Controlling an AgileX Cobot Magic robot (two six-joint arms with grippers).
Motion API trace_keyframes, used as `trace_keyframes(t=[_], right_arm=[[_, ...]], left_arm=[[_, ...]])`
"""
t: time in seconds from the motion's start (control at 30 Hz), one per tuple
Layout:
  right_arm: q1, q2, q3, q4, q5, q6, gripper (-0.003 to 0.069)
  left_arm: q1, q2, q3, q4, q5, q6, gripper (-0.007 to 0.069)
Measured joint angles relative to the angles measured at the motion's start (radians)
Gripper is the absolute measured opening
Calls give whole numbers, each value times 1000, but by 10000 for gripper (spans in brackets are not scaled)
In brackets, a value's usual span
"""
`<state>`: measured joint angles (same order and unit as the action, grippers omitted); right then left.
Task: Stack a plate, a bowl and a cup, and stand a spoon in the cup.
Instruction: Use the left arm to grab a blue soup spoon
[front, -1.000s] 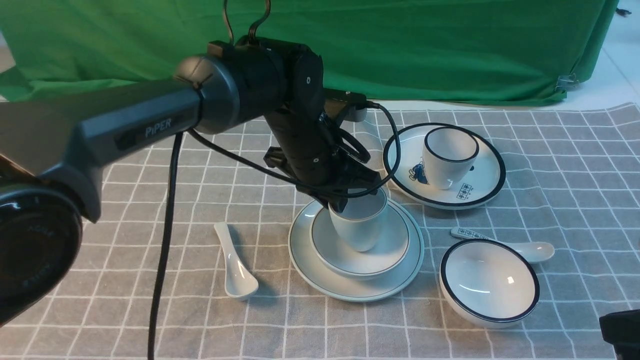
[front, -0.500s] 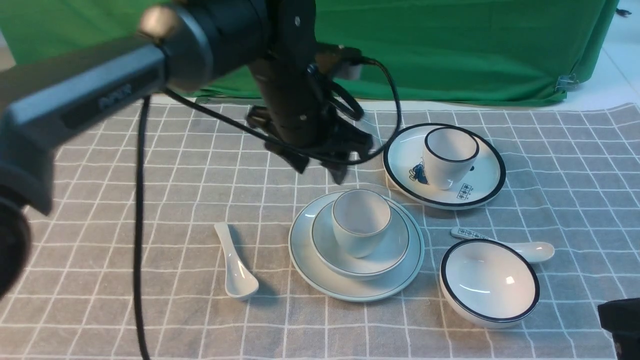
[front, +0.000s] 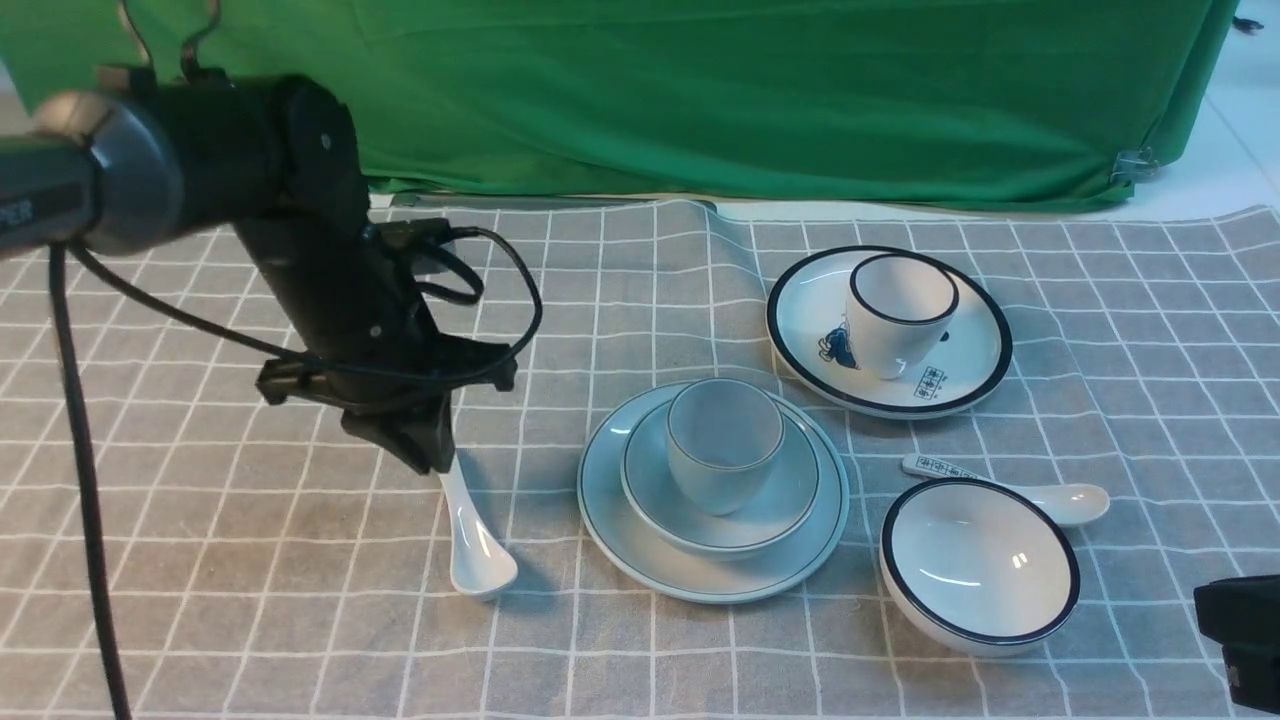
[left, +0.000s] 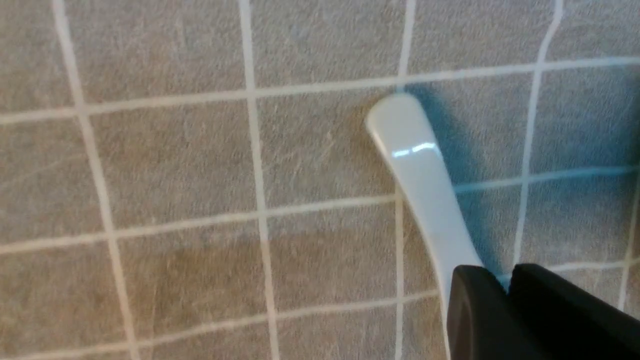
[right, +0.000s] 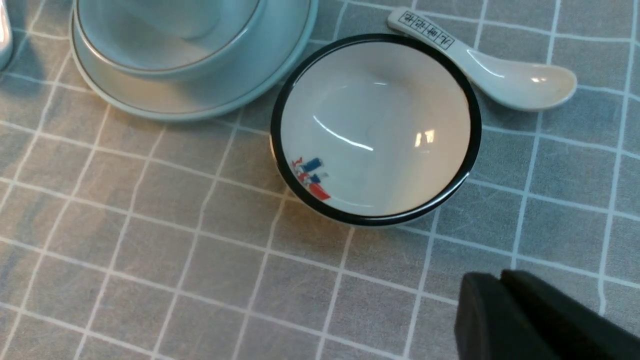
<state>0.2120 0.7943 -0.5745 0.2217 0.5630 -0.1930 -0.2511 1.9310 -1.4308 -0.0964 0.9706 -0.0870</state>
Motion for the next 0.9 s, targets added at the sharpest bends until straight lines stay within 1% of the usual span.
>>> trace_keyframes(t=[0.07,0.1,0.13,0.17,0.23,0.27,0.3,0.33,0.37,0.4,0.5,0.53,0.57,0.67,0.7,0.73,0.9], right_arm=[[0,0,0,0,0,0,69],[0,0,0,0,0,0,69],[0,0,0,0,1,0,69],[0,0,0,0,1,0,69],[0,0,0,0,3,0,69],[0,0,0,0,3,0,69],[0,0,0,0,4,0,69],[0,0,0,0,4,0,69],[0,0,0,0,4,0,69],[0,0,0,0,4,0,69],[0,0,0,0,4,0,69],[0,0,0,0,4,0,69],[0,0,0,0,4,0,69],[0,0,0,0,4,0,69],[0,0,0,0,4,0,69],[0,0,0,0,4,0,69],[0,0,0,0,4,0,69]], left_arm=[[-10,5,1,14,-34,3,154],[-20,12,1,37,-57,0,222],[-24,14,1,52,-63,-6,253],[-30,22,1,67,-66,-43,330],[-30,35,1,79,-74,-95,426],[-30,37,1,80,-74,-99,435],[-28,51,1,87,-78,-110,494],[-28,61,1,89,-78,-115,526],[-28,76,1,96,-78,-120,550],[-28,85,1,96,-78,-122,559],[-28,105,2,96,-81,-125,547],[-28,105,2,96,-83,-127,502],[-28,105,2,96,-82,-127,450],[-28,102,0,88,-84,-99,192],[-28,97,0,83,-85,-84,134],[-28,90,0,81,-85,-71,113],[-28,-48,0,37,-134,-9,118]])
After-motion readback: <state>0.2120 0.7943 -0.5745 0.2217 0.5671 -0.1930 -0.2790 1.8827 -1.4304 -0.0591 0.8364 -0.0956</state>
